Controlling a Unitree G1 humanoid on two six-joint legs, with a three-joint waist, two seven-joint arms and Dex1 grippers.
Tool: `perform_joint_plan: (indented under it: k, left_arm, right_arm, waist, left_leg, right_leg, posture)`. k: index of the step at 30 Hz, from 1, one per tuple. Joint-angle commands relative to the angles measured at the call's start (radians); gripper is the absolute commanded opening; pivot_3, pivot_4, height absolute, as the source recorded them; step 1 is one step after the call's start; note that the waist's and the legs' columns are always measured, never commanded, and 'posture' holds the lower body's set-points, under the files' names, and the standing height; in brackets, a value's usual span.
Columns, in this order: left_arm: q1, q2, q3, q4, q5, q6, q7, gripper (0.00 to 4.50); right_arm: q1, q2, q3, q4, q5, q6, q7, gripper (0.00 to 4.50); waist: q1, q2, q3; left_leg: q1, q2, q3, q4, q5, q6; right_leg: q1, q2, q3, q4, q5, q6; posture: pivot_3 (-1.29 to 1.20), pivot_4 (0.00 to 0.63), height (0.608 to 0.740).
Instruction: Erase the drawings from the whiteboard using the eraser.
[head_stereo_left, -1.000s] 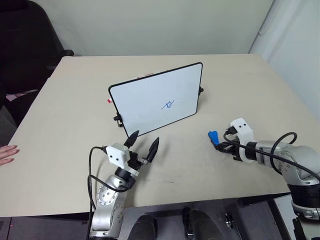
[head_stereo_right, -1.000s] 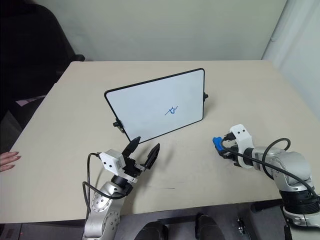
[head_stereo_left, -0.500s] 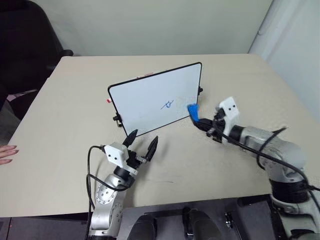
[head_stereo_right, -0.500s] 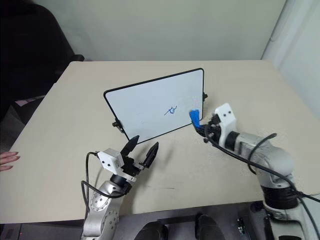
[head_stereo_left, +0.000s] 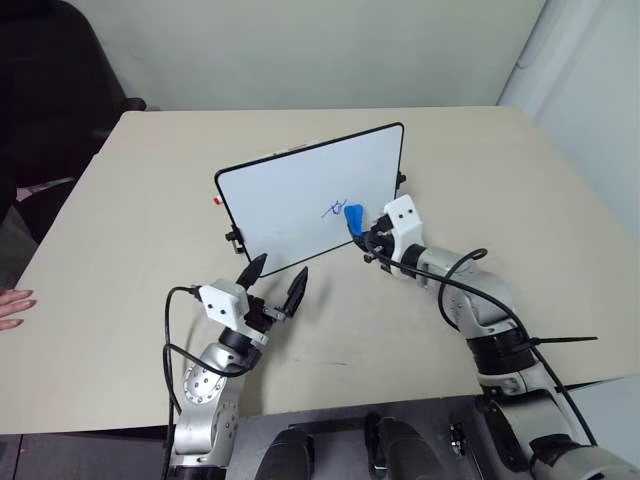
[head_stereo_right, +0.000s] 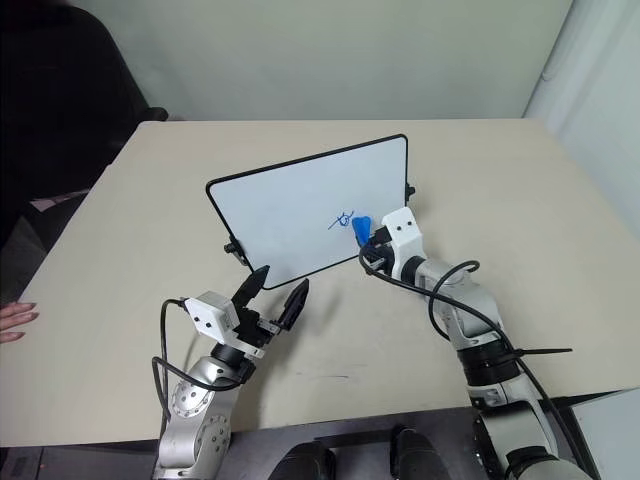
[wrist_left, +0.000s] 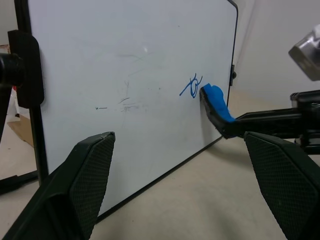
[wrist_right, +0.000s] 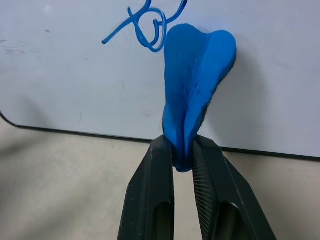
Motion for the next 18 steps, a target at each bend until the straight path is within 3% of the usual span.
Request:
perform_joint_plan:
  k: [1,18]
  left_arm:
    - [-0.007,0.005,0.005,-0.016,-0.004,-0.009,-0.003,4.50]
    - [0.001,-0.005,0.002,-0.030,0.005,-0.016,0.007,4.50]
  right_arm:
    - [-0.054,0.032,0.008,0.020,-0.038,-0.058,-0.009,0.25]
    - [-0.109,0.153,0.083,0.012,-0.078,-0.073,0.046,0.25]
  waist:
    - [-0.001,0.000,0.000]
    - [-0.017,0.000,0.000]
  left_leg:
    - [0.000,0.000,0.000,0.000,0.000,0.000]
    - [0.000,0.000,-0.001,-0.001,0.002,-0.004]
  right_leg:
    - [0.000,0.000,0.000,0.000,0.000,0.000]
    - [-0.005,0.001,0.000,0.006,0.006,-0.005]
  posture:
    - [0.00,0.150,0.740]
    - [0.00,0.150,0.740]
